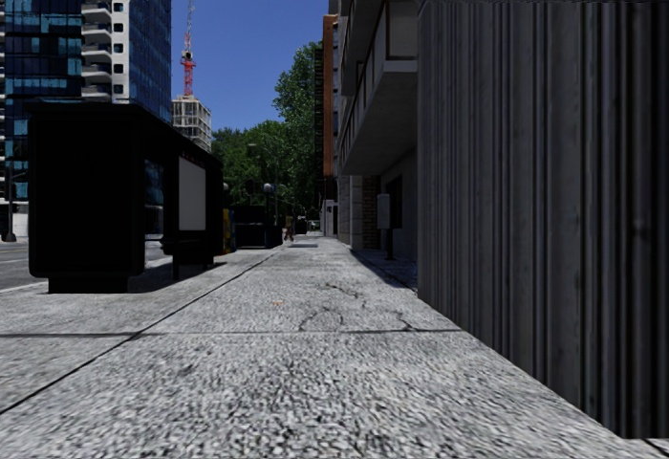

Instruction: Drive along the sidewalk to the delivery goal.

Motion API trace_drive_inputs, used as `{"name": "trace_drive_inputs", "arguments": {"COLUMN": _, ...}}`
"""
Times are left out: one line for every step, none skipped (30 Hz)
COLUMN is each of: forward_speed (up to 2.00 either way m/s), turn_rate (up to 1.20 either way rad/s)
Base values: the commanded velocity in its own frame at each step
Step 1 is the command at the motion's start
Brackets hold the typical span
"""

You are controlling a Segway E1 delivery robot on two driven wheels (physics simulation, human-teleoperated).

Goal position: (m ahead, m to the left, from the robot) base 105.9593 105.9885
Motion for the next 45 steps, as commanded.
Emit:
{"name": "trace_drive_inputs", "arguments": {"forward_speed": 1.99, "turn_rate": 0.00}}
{"name": "trace_drive_inputs", "arguments": {"forward_speed": 1.99, "turn_rate": 0.00}}
{"name": "trace_drive_inputs", "arguments": {"forward_speed": 1.99, "turn_rate": 0.00}}
{"name": "trace_drive_inputs", "arguments": {"forward_speed": 1.99, "turn_rate": 0.00}}
{"name": "trace_drive_inputs", "arguments": {"forward_speed": 1.99, "turn_rate": 0.00}}
{"name": "trace_drive_inputs", "arguments": {"forward_speed": 1.99, "turn_rate": 0.00}}
{"name": "trace_drive_inputs", "arguments": {"forward_speed": 1.99, "turn_rate": 0.00}}
{"name": "trace_drive_inputs", "arguments": {"forward_speed": 1.99, "turn_rate": 0.00}}
{"name": "trace_drive_inputs", "arguments": {"forward_speed": 1.99, "turn_rate": 0.00}}
{"name": "trace_drive_inputs", "arguments": {"forward_speed": 1.99, "turn_rate": 0.00}}
{"name": "trace_drive_inputs", "arguments": {"forward_speed": 1.99, "turn_rate": 0.00}}
{"name": "trace_drive_inputs", "arguments": {"forward_speed": 1.99, "turn_rate": 0.00}}
{"name": "trace_drive_inputs", "arguments": {"forward_speed": 1.99, "turn_rate": 0.00}}
{"name": "trace_drive_inputs", "arguments": {"forward_speed": 1.99, "turn_rate": 0.00}}
{"name": "trace_drive_inputs", "arguments": {"forward_speed": 1.99, "turn_rate": 0.00}}
{"name": "trace_drive_inputs", "arguments": {"forward_speed": 1.95, "turn_rate": 0.00}}
{"name": "trace_drive_inputs", "arguments": {"forward_speed": 1.95, "turn_rate": 0.00}}
{"name": "trace_drive_inputs", "arguments": {"forward_speed": 1.91, "turn_rate": 0.00}}
{"name": "trace_drive_inputs", "arguments": {"forward_speed": 1.90, "turn_rate": 0.00}}
{"name": "trace_drive_inputs", "arguments": {"forward_speed": 1.90, "turn_rate": 0.00}}
{"name": "trace_drive_inputs", "arguments": {"forward_speed": 1.90, "turn_rate": 0.00}}
{"name": "trace_drive_inputs", "arguments": {"forward_speed": 1.89, "turn_rate": 0.00}}
{"name": "trace_drive_inputs", "arguments": {"forward_speed": 1.89, "turn_rate": 0.00}}
{"name": "trace_drive_inputs", "arguments": {"forward_speed": 1.89, "turn_rate": 0.00}}
{"name": "trace_drive_inputs", "arguments": {"forward_speed": 1.89, "turn_rate": 0.00}}
{"name": "trace_drive_inputs", "arguments": {"forward_speed": 1.89, "turn_rate": 0.00}}
{"name": "trace_drive_inputs", "arguments": {"forward_speed": 1.89, "turn_rate": 0.09}}
{"name": "trace_drive_inputs", "arguments": {"forward_speed": 1.89, "turn_rate": 0.27}}
{"name": "trace_drive_inputs", "arguments": {"forward_speed": 1.89, "turn_rate": 0.27}}
{"name": "trace_drive_inputs", "arguments": {"forward_speed": 1.89, "turn_rate": 0.43}}
{"name": "trace_drive_inputs", "arguments": {"forward_speed": 1.89, "turn_rate": 0.47}}
{"name": "trace_drive_inputs", "arguments": {"forward_speed": 1.89, "turn_rate": 0.47}}
{"name": "trace_drive_inputs", "arguments": {"forward_speed": 1.89, "turn_rate": 0.48}}
{"name": "trace_drive_inputs", "arguments": {"forward_speed": 1.89, "turn_rate": 0.49}}
{"name": "trace_drive_inputs", "arguments": {"forward_speed": 1.89, "turn_rate": 0.52}}
{"name": "trace_drive_inputs", "arguments": {"forward_speed": 1.89, "turn_rate": 0.52}}
{"name": "trace_drive_inputs", "arguments": {"forward_speed": 1.89, "turn_rate": 0.52}}
{"name": "trace_drive_inputs", "arguments": {"forward_speed": 1.89, "turn_rate": 0.53}}
{"name": "trace_drive_inputs", "arguments": {"forward_speed": 1.89, "turn_rate": 0.52}}
{"name": "trace_drive_inputs", "arguments": {"forward_speed": 1.89, "turn_rate": 0.52}}
{"name": "trace_drive_inputs", "arguments": {"forward_speed": 1.89, "turn_rate": 0.03}}
{"name": "trace_drive_inputs", "arguments": {"forward_speed": 1.89, "turn_rate": 0.00}}
{"name": "trace_drive_inputs", "arguments": {"forward_speed": 1.89, "turn_rate": 0.00}}
{"name": "trace_drive_inputs", "arguments": {"forward_speed": 1.89, "turn_rate": 0.00}}
{"name": "trace_drive_inputs", "arguments": {"forward_speed": 1.89, "turn_rate": 0.00}}
